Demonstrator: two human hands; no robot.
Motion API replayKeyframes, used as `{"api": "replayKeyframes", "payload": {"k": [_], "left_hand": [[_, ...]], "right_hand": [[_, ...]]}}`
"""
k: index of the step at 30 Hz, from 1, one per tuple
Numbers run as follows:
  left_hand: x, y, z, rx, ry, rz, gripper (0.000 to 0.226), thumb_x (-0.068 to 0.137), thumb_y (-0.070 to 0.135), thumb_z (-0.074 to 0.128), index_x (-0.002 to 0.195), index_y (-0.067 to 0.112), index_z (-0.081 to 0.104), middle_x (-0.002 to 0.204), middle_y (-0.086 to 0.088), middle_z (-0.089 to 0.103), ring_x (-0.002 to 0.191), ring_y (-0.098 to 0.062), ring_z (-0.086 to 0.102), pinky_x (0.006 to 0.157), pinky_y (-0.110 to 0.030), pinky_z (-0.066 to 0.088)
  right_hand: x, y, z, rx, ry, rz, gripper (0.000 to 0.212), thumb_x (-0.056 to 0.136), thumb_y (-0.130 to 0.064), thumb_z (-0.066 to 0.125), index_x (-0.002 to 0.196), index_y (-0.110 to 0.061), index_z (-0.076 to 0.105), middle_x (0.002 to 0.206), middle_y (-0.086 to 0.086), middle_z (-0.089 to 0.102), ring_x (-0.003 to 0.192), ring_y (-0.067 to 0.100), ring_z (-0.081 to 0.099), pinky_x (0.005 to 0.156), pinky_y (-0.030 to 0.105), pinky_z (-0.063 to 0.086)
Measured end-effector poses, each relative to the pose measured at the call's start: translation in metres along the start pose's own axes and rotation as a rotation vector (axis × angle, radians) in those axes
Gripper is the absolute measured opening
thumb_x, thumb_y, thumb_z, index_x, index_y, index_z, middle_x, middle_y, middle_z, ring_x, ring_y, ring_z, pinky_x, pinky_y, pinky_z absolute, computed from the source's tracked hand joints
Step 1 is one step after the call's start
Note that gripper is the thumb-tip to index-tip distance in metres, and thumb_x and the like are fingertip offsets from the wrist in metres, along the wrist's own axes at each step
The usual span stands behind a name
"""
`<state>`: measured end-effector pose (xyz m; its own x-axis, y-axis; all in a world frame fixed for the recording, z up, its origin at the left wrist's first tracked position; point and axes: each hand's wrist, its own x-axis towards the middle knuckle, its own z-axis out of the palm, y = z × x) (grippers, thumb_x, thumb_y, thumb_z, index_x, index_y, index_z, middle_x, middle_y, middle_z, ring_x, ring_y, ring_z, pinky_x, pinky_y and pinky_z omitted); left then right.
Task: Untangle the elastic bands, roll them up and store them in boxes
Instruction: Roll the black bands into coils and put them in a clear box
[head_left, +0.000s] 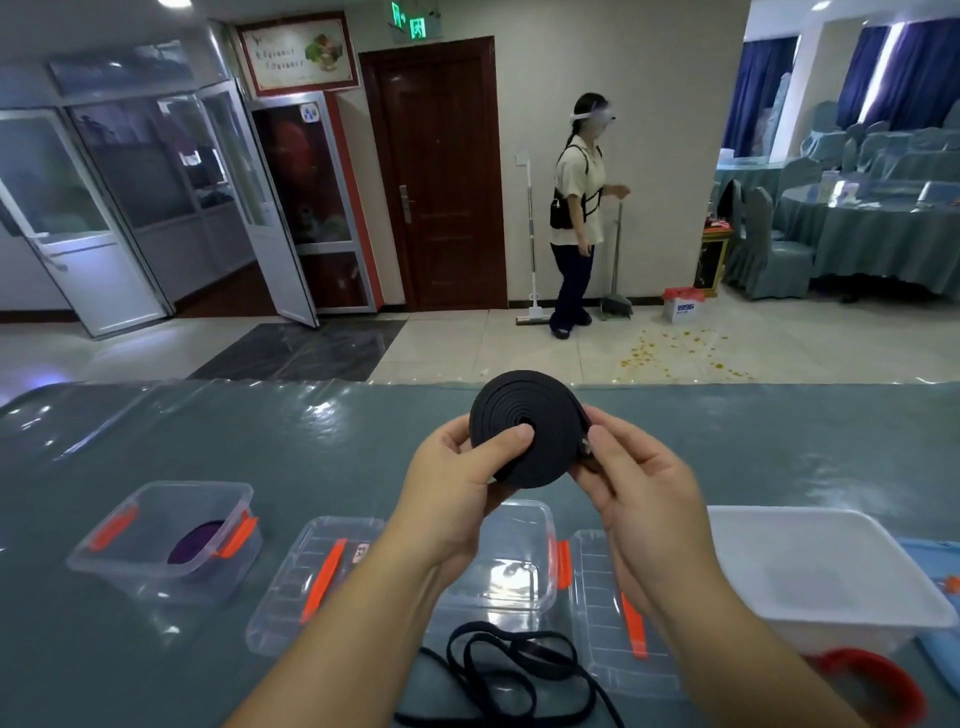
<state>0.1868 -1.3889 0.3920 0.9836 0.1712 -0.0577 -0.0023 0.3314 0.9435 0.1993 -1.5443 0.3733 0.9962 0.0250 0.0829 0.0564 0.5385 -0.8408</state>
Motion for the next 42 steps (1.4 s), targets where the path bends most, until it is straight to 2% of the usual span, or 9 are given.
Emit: {"api": "replayKeyframes", "payload": {"k": [5, 11, 16, 22, 25, 29, 32, 37, 42], "left_hand": [[0.004, -0.021, -0.010, 0.009, 0.065, -0.089, 0.029, 0.092, 0.014, 0.076, 0.120, 0.008, 0.073, 0.116, -0.014, 0.077, 0.098, -0.023, 0.076, 0.075, -0.030, 0.061], [0.011, -0.051, -0.021, -0.073, 0.186, -0.109, 0.024, 0.096, 0.013, 0.071, 0.118, 0.005, 0.072, 0.112, -0.013, 0.079, 0.100, -0.022, 0.076, 0.073, -0.027, 0.061], [0.028, -0.080, -0.040, -0.130, 0.233, -0.185, 0.021, 0.097, 0.011, 0.070, 0.117, 0.004, 0.072, 0.111, -0.015, 0.079, 0.105, -0.028, 0.077, 0.086, -0.034, 0.064], [0.068, -0.095, -0.100, -0.001, 0.185, -0.394, 0.022, 0.097, 0.029, 0.070, 0.113, 0.014, 0.074, 0.106, -0.008, 0.081, 0.105, -0.023, 0.075, 0.098, -0.042, 0.060], [0.091, -0.106, -0.133, 0.068, 0.148, -0.480, 0.019, 0.099, 0.027, 0.069, 0.108, 0.012, 0.075, 0.100, -0.008, 0.081, 0.102, -0.027, 0.076, 0.092, -0.044, 0.063], [0.115, -0.135, -0.163, 0.065, 0.159, -0.566, 0.016, 0.100, 0.026, 0.069, 0.104, 0.010, 0.071, 0.094, -0.008, 0.080, 0.088, -0.022, 0.075, 0.070, -0.035, 0.064], [0.131, -0.163, -0.177, 0.050, 0.201, -0.642, 0.024, 0.098, 0.027, 0.071, 0.113, 0.008, 0.071, 0.106, -0.013, 0.079, 0.097, -0.027, 0.076, 0.074, -0.037, 0.063], [0.150, -0.201, -0.184, 0.012, 0.254, -0.749, 0.023, 0.099, 0.026, 0.070, 0.114, 0.010, 0.071, 0.106, -0.014, 0.079, 0.100, -0.032, 0.076, 0.079, -0.042, 0.065], [0.179, -0.228, -0.188, 0.038, 0.256, -0.834, 0.020, 0.102, 0.028, 0.065, 0.118, 0.015, 0.067, 0.109, -0.013, 0.076, 0.098, -0.031, 0.075, 0.070, -0.038, 0.063]], "right_hand": [[0.005, 0.023, -0.017, 0.019, 0.078, 0.077, 0.017, 0.100, -0.006, 0.061, 0.113, 0.004, 0.065, 0.109, 0.020, 0.077, 0.101, 0.028, 0.077, 0.085, 0.031, 0.064], [0.001, 0.058, -0.011, 0.030, 0.062, 0.165, 0.022, 0.104, -0.009, 0.058, 0.120, -0.008, 0.072, 0.116, 0.009, 0.079, 0.112, 0.021, 0.075, 0.098, 0.031, 0.059], [0.003, 0.098, -0.002, -0.145, 0.065, 0.132, 0.036, 0.099, 0.000, 0.062, 0.124, -0.024, 0.073, 0.119, -0.001, 0.078, 0.114, 0.020, 0.073, 0.100, 0.037, 0.055], [0.029, 0.145, -0.005, -0.192, 0.053, 0.285, 0.035, 0.098, 0.007, 0.059, 0.122, -0.014, 0.074, 0.116, 0.006, 0.079, 0.111, 0.024, 0.074, 0.089, 0.030, 0.062], [0.041, 0.174, -0.004, -0.236, 0.027, 0.347, 0.035, 0.099, 0.008, 0.056, 0.126, -0.009, 0.071, 0.118, 0.007, 0.078, 0.111, 0.022, 0.075, 0.087, 0.028, 0.061], [0.051, 0.219, -0.002, -0.278, 0.177, 0.371, 0.028, 0.098, 0.005, 0.062, 0.120, -0.009, 0.069, 0.115, 0.006, 0.078, 0.106, 0.022, 0.076, 0.086, 0.032, 0.062], [0.055, 0.248, -0.004, -0.324, 0.279, 0.388, 0.024, 0.098, 0.003, 0.064, 0.114, -0.012, 0.072, 0.105, -0.006, 0.081, 0.100, 0.017, 0.077, 0.084, 0.029, 0.063], [0.066, 0.280, -0.013, -0.469, 0.352, 0.527, 0.026, 0.100, -0.011, 0.065, 0.125, -0.016, 0.073, 0.114, 0.005, 0.078, 0.102, 0.023, 0.076, 0.078, 0.031, 0.064], [0.097, 0.296, -0.024, -0.639, 0.301, 0.608, 0.025, 0.095, -0.005, 0.070, 0.114, -0.020, 0.075, 0.109, 0.008, 0.077, 0.093, 0.024, 0.077, 0.073, 0.031, 0.064]]}}
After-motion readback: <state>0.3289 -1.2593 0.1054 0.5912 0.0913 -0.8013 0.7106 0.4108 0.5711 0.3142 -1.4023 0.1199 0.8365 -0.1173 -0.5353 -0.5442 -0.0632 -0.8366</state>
